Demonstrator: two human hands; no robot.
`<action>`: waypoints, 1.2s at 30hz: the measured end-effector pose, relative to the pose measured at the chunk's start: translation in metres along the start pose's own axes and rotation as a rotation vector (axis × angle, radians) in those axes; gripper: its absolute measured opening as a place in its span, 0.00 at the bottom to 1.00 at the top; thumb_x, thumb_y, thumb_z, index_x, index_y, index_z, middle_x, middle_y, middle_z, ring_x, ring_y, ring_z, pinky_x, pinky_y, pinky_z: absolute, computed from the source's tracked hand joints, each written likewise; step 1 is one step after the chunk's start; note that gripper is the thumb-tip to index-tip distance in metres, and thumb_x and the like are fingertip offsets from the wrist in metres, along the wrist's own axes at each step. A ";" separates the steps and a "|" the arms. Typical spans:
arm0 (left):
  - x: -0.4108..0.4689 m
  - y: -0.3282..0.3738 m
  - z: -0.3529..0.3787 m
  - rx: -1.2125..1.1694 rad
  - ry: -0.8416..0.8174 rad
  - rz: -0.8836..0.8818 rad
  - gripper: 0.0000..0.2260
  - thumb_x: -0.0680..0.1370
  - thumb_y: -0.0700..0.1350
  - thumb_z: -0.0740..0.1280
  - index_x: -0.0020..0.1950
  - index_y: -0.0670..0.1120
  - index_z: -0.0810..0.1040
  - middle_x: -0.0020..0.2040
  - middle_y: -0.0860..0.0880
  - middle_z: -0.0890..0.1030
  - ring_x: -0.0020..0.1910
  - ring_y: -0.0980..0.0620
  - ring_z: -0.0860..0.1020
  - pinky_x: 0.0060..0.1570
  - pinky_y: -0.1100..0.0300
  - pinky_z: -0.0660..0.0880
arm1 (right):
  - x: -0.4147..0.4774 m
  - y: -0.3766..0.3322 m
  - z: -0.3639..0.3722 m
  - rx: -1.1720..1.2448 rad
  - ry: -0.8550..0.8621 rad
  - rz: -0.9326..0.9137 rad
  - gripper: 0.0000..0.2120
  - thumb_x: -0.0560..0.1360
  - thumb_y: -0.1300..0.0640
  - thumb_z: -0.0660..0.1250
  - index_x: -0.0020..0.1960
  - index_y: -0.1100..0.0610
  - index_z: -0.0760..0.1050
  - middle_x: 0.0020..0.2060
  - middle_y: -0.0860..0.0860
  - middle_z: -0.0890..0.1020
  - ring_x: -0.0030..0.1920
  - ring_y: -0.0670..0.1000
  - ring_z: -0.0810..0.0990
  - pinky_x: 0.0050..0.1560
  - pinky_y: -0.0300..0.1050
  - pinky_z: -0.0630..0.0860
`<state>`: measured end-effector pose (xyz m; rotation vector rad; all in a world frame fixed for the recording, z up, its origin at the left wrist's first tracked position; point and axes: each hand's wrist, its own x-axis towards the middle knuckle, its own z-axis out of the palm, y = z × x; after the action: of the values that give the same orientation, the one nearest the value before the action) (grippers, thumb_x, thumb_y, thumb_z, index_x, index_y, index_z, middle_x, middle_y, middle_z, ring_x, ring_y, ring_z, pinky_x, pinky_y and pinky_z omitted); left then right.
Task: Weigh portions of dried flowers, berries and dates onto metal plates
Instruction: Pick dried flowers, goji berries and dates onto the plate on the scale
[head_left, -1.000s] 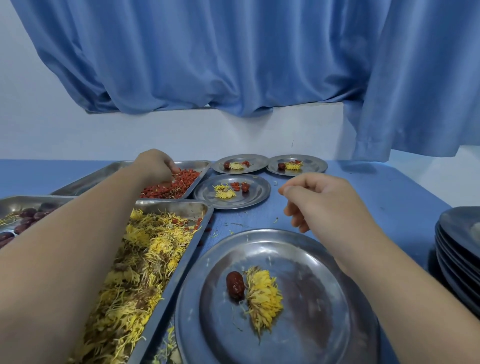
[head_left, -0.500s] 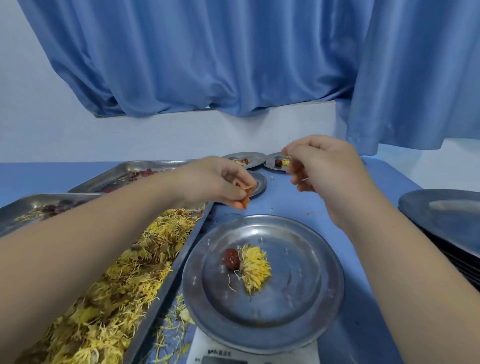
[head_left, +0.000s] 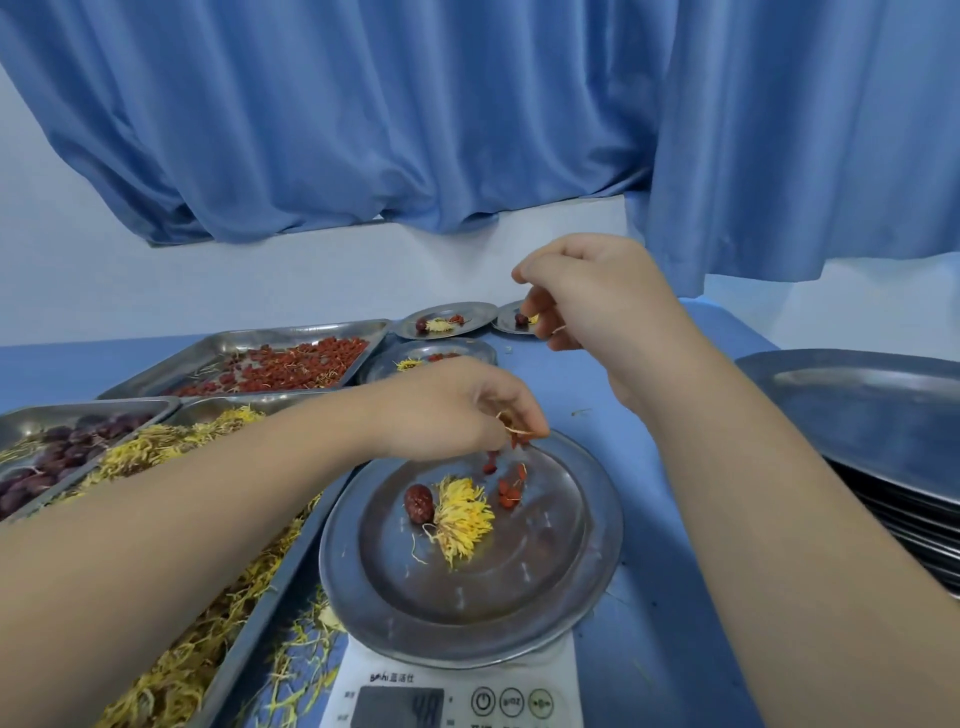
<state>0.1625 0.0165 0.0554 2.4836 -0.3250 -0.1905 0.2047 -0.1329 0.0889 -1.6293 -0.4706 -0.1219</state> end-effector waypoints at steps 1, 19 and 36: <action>-0.002 0.000 0.000 -0.009 0.006 -0.005 0.13 0.73 0.39 0.67 0.54 0.52 0.82 0.53 0.54 0.84 0.54 0.55 0.82 0.62 0.49 0.75 | 0.000 -0.001 0.000 -0.011 -0.003 -0.006 0.07 0.72 0.60 0.65 0.44 0.63 0.79 0.23 0.46 0.78 0.25 0.46 0.74 0.27 0.38 0.72; -0.019 -0.003 0.001 -0.124 0.258 -0.032 0.10 0.78 0.38 0.65 0.46 0.50 0.84 0.43 0.54 0.84 0.45 0.55 0.83 0.53 0.56 0.79 | -0.063 -0.024 0.003 -0.310 0.288 -0.237 0.09 0.70 0.58 0.62 0.34 0.60 0.74 0.27 0.52 0.76 0.30 0.51 0.71 0.30 0.47 0.68; -0.026 -0.001 0.013 -0.182 0.374 -0.123 0.13 0.75 0.31 0.66 0.46 0.48 0.82 0.44 0.46 0.84 0.39 0.53 0.82 0.44 0.61 0.79 | -0.150 0.059 -0.023 -0.627 0.095 -0.368 0.06 0.74 0.59 0.64 0.39 0.52 0.74 0.33 0.45 0.76 0.37 0.47 0.74 0.39 0.49 0.73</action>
<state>0.1354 0.0175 0.0459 2.2980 0.0028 0.1873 0.0950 -0.1918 -0.0156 -2.1162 -0.7015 -0.6749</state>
